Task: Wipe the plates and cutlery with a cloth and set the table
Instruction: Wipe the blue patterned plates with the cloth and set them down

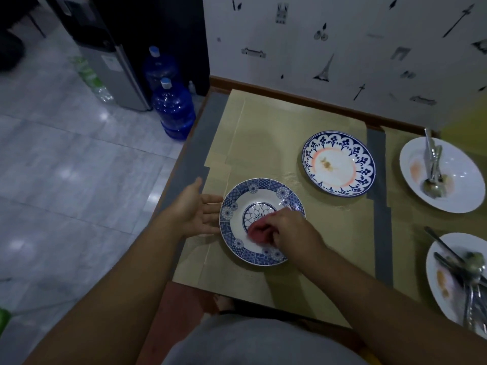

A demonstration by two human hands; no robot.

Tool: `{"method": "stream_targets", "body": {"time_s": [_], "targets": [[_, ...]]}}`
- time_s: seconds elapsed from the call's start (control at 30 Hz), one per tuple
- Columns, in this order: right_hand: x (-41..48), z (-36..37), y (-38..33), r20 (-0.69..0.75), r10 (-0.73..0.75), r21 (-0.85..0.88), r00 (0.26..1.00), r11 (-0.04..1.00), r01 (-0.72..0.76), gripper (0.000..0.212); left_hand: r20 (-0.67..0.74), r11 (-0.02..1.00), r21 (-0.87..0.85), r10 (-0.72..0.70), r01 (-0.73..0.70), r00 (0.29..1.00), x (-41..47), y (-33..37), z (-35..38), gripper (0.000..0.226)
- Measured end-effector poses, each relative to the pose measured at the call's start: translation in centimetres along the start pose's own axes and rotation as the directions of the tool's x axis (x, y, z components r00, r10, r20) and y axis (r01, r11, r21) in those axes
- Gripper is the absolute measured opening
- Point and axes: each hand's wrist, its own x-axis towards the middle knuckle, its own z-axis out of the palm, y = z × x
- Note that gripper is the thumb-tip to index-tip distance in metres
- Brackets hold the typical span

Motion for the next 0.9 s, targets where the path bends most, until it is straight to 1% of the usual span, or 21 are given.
{"method": "stream_targets", "body": {"time_s": [0.1, 0.13, 0.23, 0.3, 0.37, 0.4, 0.53, 0.6, 0.77, 0.83, 0.9], "targets": [[-0.6, 0.3, -0.2, 0.019, 0.023, -0.157, 1.000, 0.987, -0.020, 0.042, 0.001, 0.998, -0.057, 0.018, -0.018, 1.000, -0.9, 1.2, -0.9, 0.080], [-0.7, 0.3, -0.3, 0.023, 0.026, -0.165, 0.999, 0.986, -0.022, 0.042, 0.004, 0.998, -0.060, 0.024, -0.024, 1.000, -1.1, 1.5, -1.0, 0.080], [-0.6, -0.3, -0.9, 0.057, 0.012, -0.110, 0.998, 0.994, -0.006, 0.043, 0.056, 0.999, -0.044, 0.025, -0.022, 0.998, -1.5, 2.2, -0.5, 0.080], [-0.3, -0.8, -1.0, 0.083, 0.019, -0.077, 0.996, 0.997, -0.013, 0.052, 0.096, 1.000, 0.010, 0.010, -0.011, 0.995, -1.4, 2.1, 0.6, 0.081], [-0.2, -1.5, -0.5, 0.044, 0.031, -0.048, 0.999, 0.998, -0.029, 0.065, 0.118, 0.997, 0.072, -0.006, -0.002, 0.993, -0.9, 1.9, 2.2, 0.082], [-0.4, -2.3, -0.3, 0.012, 0.037, -0.042, 0.999, 0.998, -0.037, 0.066, 0.125, 0.996, 0.094, -0.012, 0.000, 0.992, -0.7, 1.8, 3.1, 0.082], [-2.3, -6.7, 0.9, -0.141, 0.076, 0.076, 0.987, 0.995, -0.065, 0.055, 0.166, 0.989, 0.148, -0.021, -0.003, 0.986, 0.4, 2.1, 7.6, 0.079], [-3.1, -8.9, 2.1, -0.206, 0.098, 0.107, 0.974, 0.991, -0.078, 0.051, 0.162, 0.986, 0.163, -0.006, -0.021, 0.987, 0.9, 2.5, 10.5, 0.077], [-3.8, -13.2, 6.3, -0.290, 0.212, 0.134, 0.933, 0.975, -0.179, 0.050, 0.166, 0.988, 0.133, 0.051, -0.074, 0.985, 3.3, 4.2, 17.0, 0.076], [-3.7, -14.4, 8.0, -0.315, 0.257, 0.145, 0.914, 0.964, -0.221, 0.048, 0.139, 0.988, 0.134, 0.060, -0.078, 0.988, 4.5, 5.0, 19.0, 0.078], [-3.3, -15.2, 9.6, -0.321, 0.271, 0.169, 0.907, 0.959, -0.227, 0.048, 0.095, 0.984, 0.161, 0.063, -0.078, 0.993, 5.9, 5.6, 20.7, 0.078]]}}
